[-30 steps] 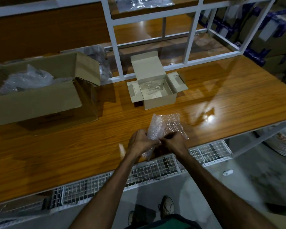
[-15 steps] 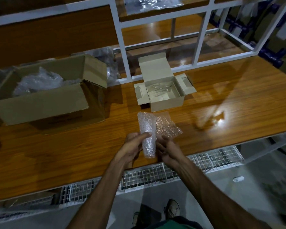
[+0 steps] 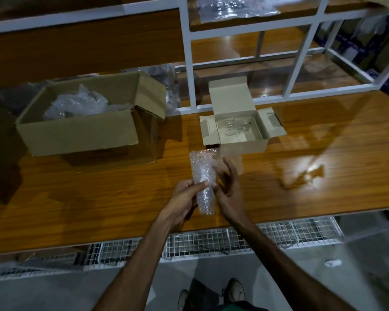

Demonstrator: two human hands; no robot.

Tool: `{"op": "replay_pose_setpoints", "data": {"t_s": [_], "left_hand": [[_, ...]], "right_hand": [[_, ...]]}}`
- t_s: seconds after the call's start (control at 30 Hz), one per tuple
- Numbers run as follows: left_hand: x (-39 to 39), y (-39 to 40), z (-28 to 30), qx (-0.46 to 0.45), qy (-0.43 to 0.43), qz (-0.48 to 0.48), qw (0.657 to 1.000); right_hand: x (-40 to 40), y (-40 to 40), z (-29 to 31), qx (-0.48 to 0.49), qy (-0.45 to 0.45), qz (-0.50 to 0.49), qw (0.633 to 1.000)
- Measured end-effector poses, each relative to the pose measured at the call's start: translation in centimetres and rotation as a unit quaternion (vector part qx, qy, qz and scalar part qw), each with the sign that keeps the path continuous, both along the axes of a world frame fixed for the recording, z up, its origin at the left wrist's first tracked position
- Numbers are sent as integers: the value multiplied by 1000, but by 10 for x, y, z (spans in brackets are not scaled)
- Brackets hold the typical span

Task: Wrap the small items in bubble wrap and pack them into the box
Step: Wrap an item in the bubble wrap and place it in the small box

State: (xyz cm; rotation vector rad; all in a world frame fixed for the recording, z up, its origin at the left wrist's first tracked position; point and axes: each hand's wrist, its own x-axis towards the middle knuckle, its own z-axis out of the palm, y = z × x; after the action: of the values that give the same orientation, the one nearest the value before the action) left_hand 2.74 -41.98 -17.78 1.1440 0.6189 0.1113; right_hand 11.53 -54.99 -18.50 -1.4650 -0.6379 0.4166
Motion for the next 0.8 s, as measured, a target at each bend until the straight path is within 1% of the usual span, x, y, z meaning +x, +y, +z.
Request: {"op": "replay_pose_setpoints", "data": {"t_s": [0.1, 0.23, 0.33, 0.43, 0.57, 0.67, 0.8], "left_hand": [[-1, 2, 2, -23, -18, 0, 1000], [-1, 7, 2, -40, -24, -11, 999], [-2, 6, 2, -45, -32, -29, 998], [-3, 6, 7, -63, -49, -34, 996], [-5, 13, 7, -76, -56, -51, 994], [-7, 18, 6, -81, -61, -59, 993], [-6, 20, 4, -75, -66, -62, 993]], "right_hand": [[10, 0, 5, -22, -62, 21, 998], [26, -3, 17, -57, -118, 65, 989], [34, 1, 25, -75, -160, 66, 982], [45, 6, 27, -116, -213, 71, 968], [63, 7, 35, -161, -235, 131, 949], [68, 6, 46, -155, -243, 178, 941], [70, 8, 51, -158, -260, 206, 930]]}}
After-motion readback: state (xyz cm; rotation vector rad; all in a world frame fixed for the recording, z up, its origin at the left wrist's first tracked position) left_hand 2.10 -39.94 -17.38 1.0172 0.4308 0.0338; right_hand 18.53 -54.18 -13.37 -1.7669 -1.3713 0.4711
